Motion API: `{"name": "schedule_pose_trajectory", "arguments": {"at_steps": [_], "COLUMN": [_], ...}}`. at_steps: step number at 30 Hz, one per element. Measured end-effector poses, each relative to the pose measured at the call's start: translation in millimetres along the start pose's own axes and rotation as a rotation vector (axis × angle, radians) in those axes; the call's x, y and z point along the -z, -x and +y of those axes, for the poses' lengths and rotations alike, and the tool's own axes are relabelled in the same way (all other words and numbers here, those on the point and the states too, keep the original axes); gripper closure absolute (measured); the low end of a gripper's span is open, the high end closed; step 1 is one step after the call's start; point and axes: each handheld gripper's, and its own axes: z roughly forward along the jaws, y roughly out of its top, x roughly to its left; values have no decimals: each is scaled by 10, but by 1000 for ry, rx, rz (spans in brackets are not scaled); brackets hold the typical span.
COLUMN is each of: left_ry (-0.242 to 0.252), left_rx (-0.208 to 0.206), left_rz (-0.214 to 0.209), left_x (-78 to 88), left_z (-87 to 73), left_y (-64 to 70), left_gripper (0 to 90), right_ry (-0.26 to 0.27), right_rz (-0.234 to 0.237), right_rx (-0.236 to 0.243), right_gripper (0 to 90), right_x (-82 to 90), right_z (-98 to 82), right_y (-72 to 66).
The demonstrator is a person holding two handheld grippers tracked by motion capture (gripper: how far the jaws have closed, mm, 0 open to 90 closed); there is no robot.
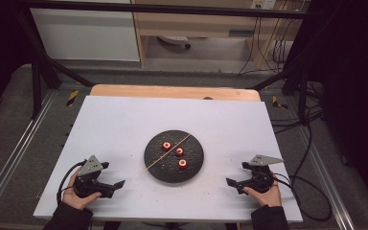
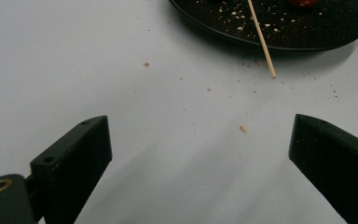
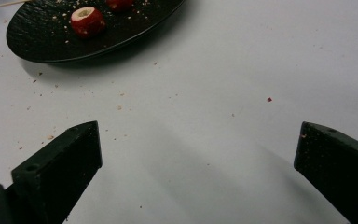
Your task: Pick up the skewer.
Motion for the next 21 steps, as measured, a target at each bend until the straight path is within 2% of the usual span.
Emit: {"name": "schedule_pose_trajectory", "arguments": {"at_steps": [21], "left_ry": [-27], "left_rx": [-10], "left_rz": [1], "left_x": [-41], "left_z": [129], "left_y": [122], "left_gripper": [54], "right_ry": [-5], "right_rz": [-6], "right_rx": [0], "right_gripper": [13], "right_x": [4], "right_z": [1], "right_y": [0]}}
